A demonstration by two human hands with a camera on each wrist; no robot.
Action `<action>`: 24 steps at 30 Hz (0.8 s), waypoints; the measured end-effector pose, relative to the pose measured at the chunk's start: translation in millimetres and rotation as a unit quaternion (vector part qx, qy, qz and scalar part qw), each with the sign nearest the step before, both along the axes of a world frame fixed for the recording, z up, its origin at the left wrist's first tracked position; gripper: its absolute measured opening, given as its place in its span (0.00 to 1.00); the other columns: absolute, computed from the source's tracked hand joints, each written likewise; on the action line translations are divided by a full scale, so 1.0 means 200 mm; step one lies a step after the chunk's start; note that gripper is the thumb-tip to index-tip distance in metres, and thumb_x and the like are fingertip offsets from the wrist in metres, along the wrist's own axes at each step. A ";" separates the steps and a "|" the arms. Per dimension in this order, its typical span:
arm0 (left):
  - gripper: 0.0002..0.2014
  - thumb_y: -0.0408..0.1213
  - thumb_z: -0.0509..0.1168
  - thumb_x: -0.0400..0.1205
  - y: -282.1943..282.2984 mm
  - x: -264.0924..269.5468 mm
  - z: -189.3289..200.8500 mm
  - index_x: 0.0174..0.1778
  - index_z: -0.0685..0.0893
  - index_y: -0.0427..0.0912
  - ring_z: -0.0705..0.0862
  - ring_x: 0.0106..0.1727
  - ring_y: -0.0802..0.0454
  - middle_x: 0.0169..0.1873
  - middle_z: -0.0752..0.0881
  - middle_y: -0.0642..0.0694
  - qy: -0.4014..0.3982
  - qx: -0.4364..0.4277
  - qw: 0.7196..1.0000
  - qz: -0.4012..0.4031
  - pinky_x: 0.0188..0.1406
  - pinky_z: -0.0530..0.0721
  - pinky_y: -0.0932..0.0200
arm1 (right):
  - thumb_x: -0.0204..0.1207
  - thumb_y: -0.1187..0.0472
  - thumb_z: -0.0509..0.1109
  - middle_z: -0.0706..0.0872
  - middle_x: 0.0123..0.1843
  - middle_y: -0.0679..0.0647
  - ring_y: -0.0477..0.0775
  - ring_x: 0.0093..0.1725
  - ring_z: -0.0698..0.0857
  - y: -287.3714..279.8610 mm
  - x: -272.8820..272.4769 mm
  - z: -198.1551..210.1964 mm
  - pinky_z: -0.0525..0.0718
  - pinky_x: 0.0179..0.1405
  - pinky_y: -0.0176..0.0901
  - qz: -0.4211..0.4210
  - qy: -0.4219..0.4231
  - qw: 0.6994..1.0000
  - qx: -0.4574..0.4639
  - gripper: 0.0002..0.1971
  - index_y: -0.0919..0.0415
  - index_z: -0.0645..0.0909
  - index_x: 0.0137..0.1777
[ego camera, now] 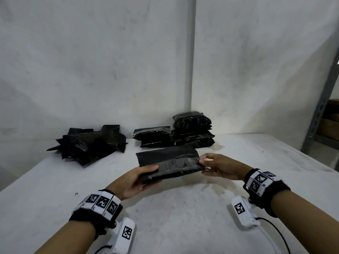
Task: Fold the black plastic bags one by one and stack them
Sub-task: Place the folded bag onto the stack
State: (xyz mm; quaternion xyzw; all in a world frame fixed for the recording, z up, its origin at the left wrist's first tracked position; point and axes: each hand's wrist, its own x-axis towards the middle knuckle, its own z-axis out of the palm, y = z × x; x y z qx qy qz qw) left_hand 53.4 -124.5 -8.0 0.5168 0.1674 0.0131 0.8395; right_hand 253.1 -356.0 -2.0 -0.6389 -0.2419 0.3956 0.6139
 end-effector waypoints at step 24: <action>0.16 0.28 0.69 0.74 0.01 0.02 -0.02 0.57 0.84 0.29 0.90 0.41 0.48 0.49 0.89 0.37 -0.043 -0.001 0.998 0.045 0.46 0.89 0.59 | 0.76 0.55 0.74 0.91 0.48 0.58 0.52 0.53 0.88 0.09 -0.06 -0.07 0.82 0.53 0.41 -0.111 -0.148 0.983 0.016 0.08 0.61 0.88 0.47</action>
